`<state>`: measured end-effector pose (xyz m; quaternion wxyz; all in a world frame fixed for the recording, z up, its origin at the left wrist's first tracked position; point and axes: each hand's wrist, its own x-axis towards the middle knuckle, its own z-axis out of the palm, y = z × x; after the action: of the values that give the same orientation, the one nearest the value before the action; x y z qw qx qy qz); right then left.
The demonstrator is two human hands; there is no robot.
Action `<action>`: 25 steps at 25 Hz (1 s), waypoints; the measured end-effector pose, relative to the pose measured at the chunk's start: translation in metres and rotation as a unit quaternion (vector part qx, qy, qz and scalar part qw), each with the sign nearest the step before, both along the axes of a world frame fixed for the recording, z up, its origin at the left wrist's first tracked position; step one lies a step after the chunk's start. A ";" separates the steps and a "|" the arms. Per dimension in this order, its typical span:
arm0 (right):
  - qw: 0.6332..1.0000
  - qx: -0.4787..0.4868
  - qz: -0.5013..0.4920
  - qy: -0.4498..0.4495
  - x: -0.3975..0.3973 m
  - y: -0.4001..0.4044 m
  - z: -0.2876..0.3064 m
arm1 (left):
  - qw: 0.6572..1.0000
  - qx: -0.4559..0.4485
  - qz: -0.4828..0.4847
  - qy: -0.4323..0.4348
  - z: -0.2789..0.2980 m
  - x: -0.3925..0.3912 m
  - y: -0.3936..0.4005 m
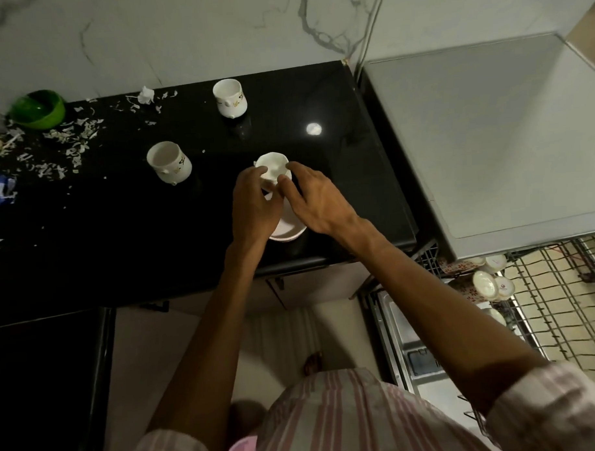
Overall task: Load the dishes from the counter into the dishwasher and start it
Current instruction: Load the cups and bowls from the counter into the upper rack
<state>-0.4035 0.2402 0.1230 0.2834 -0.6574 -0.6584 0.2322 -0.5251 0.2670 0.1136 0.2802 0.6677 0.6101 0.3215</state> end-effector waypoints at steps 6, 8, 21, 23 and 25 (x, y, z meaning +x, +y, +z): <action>0.999 -0.039 0.006 -0.004 -0.008 0.020 -0.007 | 0.999 -0.014 -0.018 0.046 -0.014 -0.003 0.033; 0.999 -0.050 0.014 -0.007 -0.010 0.022 -0.008 | 0.998 -0.021 -0.027 0.053 -0.019 -0.005 0.039; 0.998 -0.061 0.007 0.015 -0.002 0.027 -0.007 | 0.997 0.001 -0.050 0.057 -0.013 -0.003 0.048; 0.999 -0.037 -0.003 0.030 0.003 0.026 -0.001 | 0.998 0.014 -0.048 0.039 -0.007 -0.001 0.050; 0.999 -0.012 -0.011 0.045 0.009 0.022 0.007 | 0.998 0.030 -0.054 0.019 -0.001 0.003 0.048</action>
<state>-0.3948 0.2625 0.1300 0.3077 -0.6568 -0.6349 0.2662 -0.5217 0.3149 0.1126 0.2650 0.7143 0.5681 0.3113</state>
